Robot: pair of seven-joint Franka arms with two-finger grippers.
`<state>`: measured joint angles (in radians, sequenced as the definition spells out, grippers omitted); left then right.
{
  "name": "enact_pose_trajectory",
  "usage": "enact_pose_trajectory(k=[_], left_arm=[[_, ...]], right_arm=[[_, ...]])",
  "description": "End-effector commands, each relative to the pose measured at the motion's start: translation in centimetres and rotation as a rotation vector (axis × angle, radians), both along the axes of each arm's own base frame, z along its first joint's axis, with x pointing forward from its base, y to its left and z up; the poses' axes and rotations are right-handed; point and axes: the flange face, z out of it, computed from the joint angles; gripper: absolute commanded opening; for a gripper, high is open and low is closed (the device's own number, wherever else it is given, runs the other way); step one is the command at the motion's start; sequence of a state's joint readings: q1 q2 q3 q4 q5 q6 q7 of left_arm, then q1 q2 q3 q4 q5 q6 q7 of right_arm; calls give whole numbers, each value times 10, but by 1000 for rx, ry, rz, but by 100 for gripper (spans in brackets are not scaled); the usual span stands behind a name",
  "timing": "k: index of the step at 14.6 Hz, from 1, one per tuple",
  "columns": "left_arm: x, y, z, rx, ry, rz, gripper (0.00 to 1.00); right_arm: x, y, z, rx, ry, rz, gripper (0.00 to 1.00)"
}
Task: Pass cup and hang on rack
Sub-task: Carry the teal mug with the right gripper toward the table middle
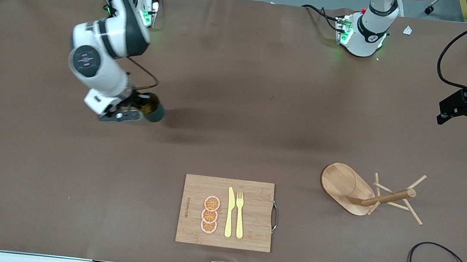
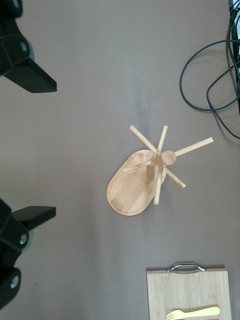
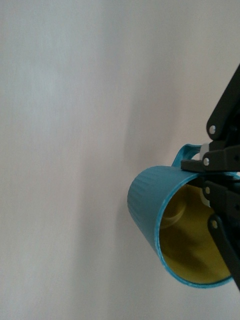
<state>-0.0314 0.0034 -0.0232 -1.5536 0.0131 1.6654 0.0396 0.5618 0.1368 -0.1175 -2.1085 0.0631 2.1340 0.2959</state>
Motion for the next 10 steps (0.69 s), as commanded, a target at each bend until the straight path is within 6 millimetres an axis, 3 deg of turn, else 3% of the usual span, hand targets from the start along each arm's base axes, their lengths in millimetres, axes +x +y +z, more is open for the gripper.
enact_pose_trajectory(k=[1,5,8,10], left_arm=[[0,2,3,-9,5,-16,100],[0,2,3,-9,5,-16,100],[0,2,3,-9,5,-16,100],[0,3,3,-9,5,-15,100]], right_arm=[[-3,65,11,9,-30,-57,0],[-6,157,-6,43,-29,-70,0],[-6,205,-19,34,-47,-148,0],[-2,227,-24,37,-61,-193,0]])
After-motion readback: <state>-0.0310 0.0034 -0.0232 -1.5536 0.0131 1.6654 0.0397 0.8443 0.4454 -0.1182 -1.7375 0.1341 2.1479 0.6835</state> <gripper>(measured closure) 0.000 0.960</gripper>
